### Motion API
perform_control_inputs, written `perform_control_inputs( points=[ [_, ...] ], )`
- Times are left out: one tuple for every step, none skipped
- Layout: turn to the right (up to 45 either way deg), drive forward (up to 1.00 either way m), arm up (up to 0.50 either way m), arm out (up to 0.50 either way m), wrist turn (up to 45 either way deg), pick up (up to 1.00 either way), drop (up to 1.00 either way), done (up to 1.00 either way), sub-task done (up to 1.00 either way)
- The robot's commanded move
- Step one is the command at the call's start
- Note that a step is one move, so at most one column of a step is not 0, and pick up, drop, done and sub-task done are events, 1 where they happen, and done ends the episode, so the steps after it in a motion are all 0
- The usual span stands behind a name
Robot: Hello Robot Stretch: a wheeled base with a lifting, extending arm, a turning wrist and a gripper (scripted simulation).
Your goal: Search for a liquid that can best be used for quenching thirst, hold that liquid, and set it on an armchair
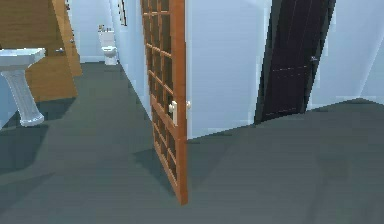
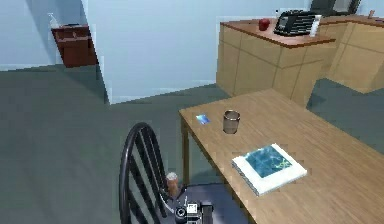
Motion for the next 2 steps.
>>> perform_control_inputs(
  points=[
    [0.0,0.00,0.48,0.00,0.0,0.00,0.00,0.00,0.00],
    [0.0,0.00,0.00,0.00,-45.0,0.00,0.00,0.00,0.00]
  ],
)
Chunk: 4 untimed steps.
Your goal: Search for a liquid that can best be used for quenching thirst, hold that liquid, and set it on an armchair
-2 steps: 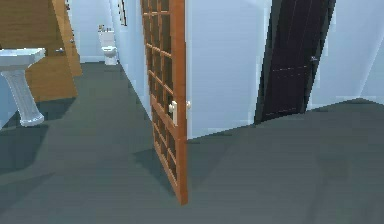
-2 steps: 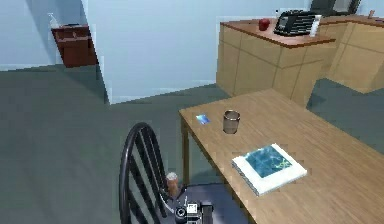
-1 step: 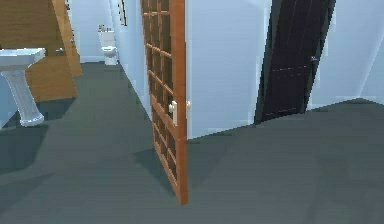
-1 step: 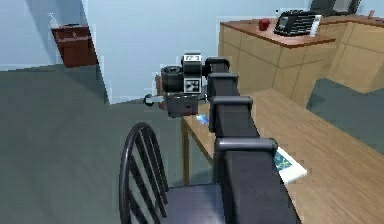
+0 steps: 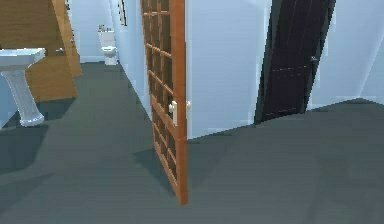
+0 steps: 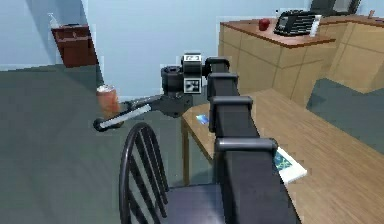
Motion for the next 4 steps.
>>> perform_control_inputs(
  points=[
    [0.0,0.00,0.00,0.00,-45.0,0.00,0.00,0.00,0.00],
    [0.0,0.00,0.00,0.00,-24.0,0.00,0.00,0.00,0.00],
    [0.0,0.00,0.00,-0.24,0.0,0.00,0.00,0.00,0.00],
    [-45.0,0.00,0.00,0.00,0.0,0.00,0.00,0.00,0.00]
  ],
)
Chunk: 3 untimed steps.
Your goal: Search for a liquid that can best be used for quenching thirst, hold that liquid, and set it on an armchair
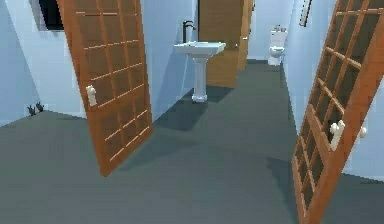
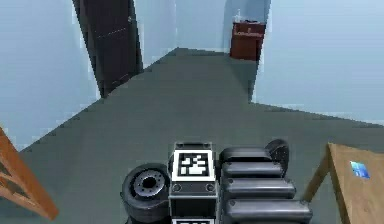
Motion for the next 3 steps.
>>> perform_control_inputs(
  points=[
    [-18.0,0.00,0.00,0.00,0.0,0.00,0.00,0.00,0.00],
    [0.0,0.30,0.00,0.00,0.0,0.00,0.00,0.00,0.00],
    [39.0,0.00,0.00,0.00,0.0,0.00,0.00,0.00,0.00]
  ],
)
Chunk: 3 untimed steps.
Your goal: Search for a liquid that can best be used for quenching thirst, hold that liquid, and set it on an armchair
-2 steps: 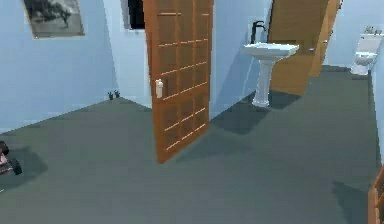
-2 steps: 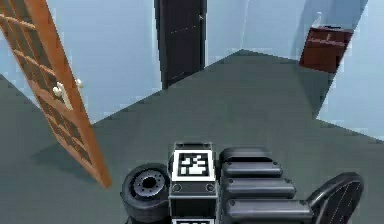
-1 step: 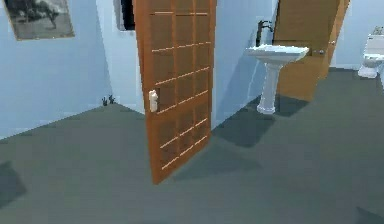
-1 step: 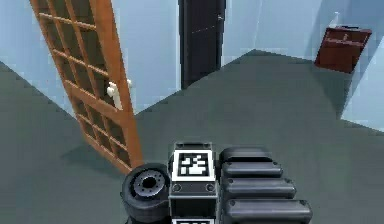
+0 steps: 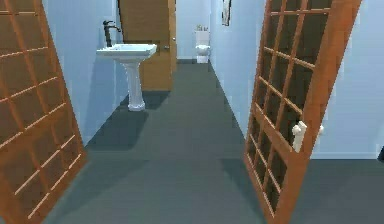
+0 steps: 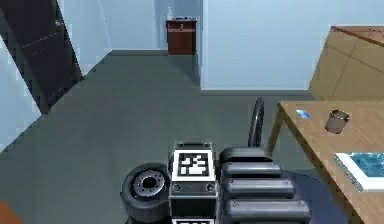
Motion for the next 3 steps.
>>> perform_control_inputs(
  points=[
    [0.0,1.00,0.00,0.00,0.0,0.00,0.00,0.00,0.00],
    [0.0,1.00,0.00,0.00,0.0,0.00,0.00,0.00,0.00],
    [0.0,1.00,0.00,0.00,0.0,0.00,0.00,0.00,0.00]
  ],
)
